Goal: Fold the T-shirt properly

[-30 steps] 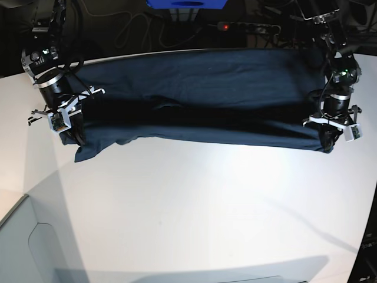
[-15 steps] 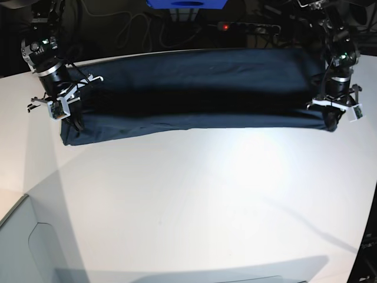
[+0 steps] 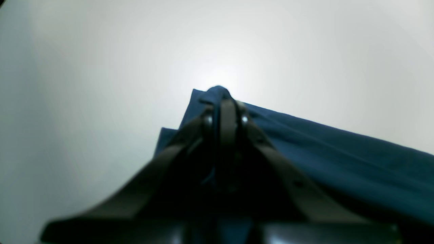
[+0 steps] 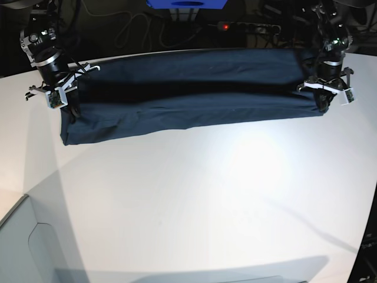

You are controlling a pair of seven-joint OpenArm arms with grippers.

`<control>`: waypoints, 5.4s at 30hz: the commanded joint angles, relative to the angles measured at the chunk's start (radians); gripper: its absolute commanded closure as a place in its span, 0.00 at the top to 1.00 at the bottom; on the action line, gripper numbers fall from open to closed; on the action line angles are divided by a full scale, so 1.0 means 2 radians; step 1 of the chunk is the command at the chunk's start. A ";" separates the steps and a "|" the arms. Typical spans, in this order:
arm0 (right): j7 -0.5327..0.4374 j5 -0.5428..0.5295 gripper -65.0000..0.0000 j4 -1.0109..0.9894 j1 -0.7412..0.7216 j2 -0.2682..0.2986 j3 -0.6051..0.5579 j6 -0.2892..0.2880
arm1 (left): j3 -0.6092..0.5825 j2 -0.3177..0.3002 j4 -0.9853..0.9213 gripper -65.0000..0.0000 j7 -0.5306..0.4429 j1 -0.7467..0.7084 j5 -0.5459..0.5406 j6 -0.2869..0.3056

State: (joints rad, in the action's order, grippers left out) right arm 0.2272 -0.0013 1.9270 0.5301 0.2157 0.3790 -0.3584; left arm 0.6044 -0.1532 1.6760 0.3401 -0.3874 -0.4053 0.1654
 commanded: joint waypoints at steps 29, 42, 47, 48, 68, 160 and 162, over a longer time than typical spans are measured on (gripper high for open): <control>-0.015 -0.004 0.00 -0.060 0.012 -0.005 0.001 0.000 | 0.032 0.006 -0.068 0.00 -0.012 -0.017 -0.004 0.001; -0.015 -0.002 0.00 -0.141 -0.032 -0.002 -0.023 0.000 | 0.002 0.006 -0.130 0.00 -0.012 0.052 -0.004 0.001; -0.015 -0.002 0.00 -0.185 -0.060 0.009 -0.020 0.000 | 0.002 0.013 -0.133 0.00 -0.012 0.072 -0.004 0.001; -0.015 -0.002 0.00 -0.193 -0.065 0.014 -0.020 0.000 | 0.002 0.013 -0.133 0.00 -0.012 0.074 -0.004 0.001; -0.014 -0.004 0.00 -0.210 -0.067 0.008 -0.009 0.000 | 0.066 0.018 -0.065 0.00 -0.010 0.055 -0.004 0.001; -0.030 -0.003 0.00 0.019 0.035 -0.009 -0.013 0.000 | 0.066 0.074 0.012 0.28 -0.009 -0.036 -0.073 -0.005; -0.030 -0.003 0.00 0.019 0.035 -0.009 -0.013 0.000 | 0.067 0.074 0.013 0.28 -0.009 -0.040 -0.074 -0.005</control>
State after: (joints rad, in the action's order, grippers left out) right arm 0.1913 -0.0006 1.9465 0.5964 0.1883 0.3462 -0.3603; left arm 0.7315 0.0029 1.6829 0.3450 -0.4557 -0.5430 0.1509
